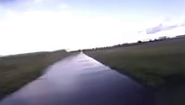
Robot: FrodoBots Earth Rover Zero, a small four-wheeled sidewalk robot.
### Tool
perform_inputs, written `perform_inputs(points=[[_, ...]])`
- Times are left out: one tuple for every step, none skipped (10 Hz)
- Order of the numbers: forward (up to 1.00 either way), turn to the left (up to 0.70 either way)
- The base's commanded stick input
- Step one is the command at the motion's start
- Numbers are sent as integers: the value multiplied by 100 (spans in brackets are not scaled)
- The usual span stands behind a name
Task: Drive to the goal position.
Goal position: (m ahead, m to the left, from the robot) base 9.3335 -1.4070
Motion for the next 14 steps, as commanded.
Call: perform_inputs(points=[[45,0],[45,0],[45,0],[45,0],[45,19],[45,27],[45,27],[45,27],[45,27],[45,27],[45,22],[45,11],[45,0],[45,0]])
